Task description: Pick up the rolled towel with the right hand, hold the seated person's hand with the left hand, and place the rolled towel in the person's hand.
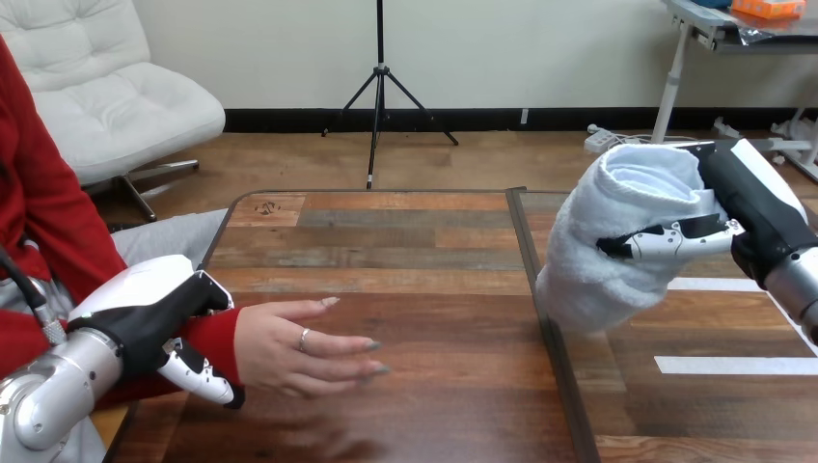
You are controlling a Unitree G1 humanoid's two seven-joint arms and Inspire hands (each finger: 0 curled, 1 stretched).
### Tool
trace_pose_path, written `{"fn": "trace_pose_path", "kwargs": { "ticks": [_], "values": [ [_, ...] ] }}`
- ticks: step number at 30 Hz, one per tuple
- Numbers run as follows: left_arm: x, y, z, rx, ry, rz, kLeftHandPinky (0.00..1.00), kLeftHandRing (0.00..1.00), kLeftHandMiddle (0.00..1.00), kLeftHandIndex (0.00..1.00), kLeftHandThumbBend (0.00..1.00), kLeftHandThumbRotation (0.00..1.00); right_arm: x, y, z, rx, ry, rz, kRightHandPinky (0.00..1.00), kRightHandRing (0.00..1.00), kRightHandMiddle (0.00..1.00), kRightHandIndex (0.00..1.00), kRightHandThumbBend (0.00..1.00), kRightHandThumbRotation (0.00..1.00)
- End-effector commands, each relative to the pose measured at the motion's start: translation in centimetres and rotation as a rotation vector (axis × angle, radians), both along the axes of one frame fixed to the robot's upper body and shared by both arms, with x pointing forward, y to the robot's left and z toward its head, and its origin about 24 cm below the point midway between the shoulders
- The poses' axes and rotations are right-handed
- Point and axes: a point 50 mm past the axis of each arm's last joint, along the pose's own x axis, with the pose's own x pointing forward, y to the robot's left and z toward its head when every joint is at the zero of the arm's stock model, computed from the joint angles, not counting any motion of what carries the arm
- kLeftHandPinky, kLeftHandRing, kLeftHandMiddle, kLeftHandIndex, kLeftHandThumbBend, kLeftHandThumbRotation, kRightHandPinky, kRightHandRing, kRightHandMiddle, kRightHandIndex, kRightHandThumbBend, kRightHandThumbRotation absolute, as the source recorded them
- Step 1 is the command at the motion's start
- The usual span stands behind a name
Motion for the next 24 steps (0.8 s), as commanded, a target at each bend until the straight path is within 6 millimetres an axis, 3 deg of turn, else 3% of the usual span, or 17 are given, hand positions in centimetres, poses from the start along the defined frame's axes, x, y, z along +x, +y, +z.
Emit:
{"fn": "trace_pose_path", "kwargs": {
  "ticks": [1,24],
  "values": [
    [2.9,-1.3,8.0,-0.007,-0.305,-0.086,0.21,0.27,0.35,0.36,0.71,0.0,1.2,1.8,2.6,0.039,-0.139,0.027,0.33,0.37,0.41,0.43,0.85,0.0],
    [3.4,-2.3,8.7,-0.032,-0.331,-0.131,0.23,0.29,0.36,0.37,0.72,0.0,1.6,3.7,2.0,0.054,-0.135,0.049,0.31,0.35,0.4,0.43,0.85,0.0]
  ]
}}
